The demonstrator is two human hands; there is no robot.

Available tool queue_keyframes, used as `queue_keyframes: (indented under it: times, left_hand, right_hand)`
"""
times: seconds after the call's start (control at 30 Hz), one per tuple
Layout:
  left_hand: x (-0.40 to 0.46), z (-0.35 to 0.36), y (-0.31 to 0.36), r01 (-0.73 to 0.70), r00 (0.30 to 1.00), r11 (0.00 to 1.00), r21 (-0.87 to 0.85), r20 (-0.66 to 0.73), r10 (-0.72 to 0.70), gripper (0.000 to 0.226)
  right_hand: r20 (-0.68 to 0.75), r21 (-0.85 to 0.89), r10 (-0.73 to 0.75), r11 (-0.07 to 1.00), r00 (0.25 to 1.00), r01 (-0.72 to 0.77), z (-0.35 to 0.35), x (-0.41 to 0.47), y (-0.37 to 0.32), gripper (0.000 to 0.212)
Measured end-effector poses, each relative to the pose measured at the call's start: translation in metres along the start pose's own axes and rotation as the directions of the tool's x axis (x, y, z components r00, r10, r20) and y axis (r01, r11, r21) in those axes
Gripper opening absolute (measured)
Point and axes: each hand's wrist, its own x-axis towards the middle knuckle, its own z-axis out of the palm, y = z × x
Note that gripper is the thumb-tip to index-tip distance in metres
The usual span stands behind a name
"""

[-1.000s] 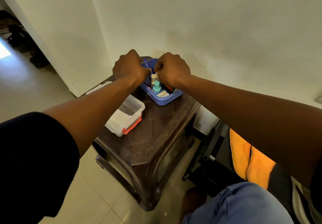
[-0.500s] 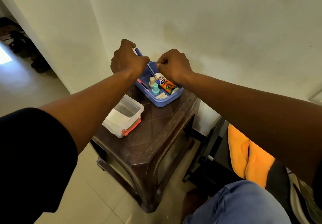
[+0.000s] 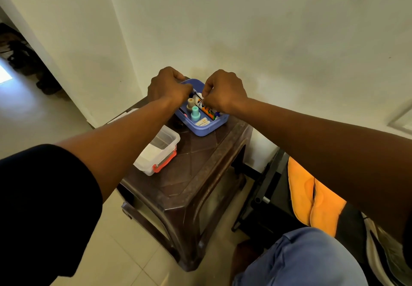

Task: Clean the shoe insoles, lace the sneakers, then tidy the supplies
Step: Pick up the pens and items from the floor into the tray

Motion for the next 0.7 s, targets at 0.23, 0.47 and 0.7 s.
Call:
queue_keyframes:
  times: [0.23,0.47,0.7]
  left_hand:
    - [0.005,0.001,-0.016,-0.097,0.993,0.987,0.126,0.073,0.088,0.020]
    - [0.007,0.006,-0.024,-0.234,0.968,0.939,0.251,0.152,0.200,0.026]
    - [0.008,0.009,-0.026,-0.273,0.955,0.928,0.253,0.186,0.230,0.024]
  right_hand:
    - [0.019,-0.181,-0.124,0.976,0.992,0.125,0.004,-0.012,-0.003,0.020]
    - [0.064,-0.192,-0.112,0.974,0.992,0.122,0.012,-0.009,-0.003,0.017]
    - [0.100,-0.296,-0.145,0.940,0.984,0.168,0.004,-0.005,-0.002,0.021]
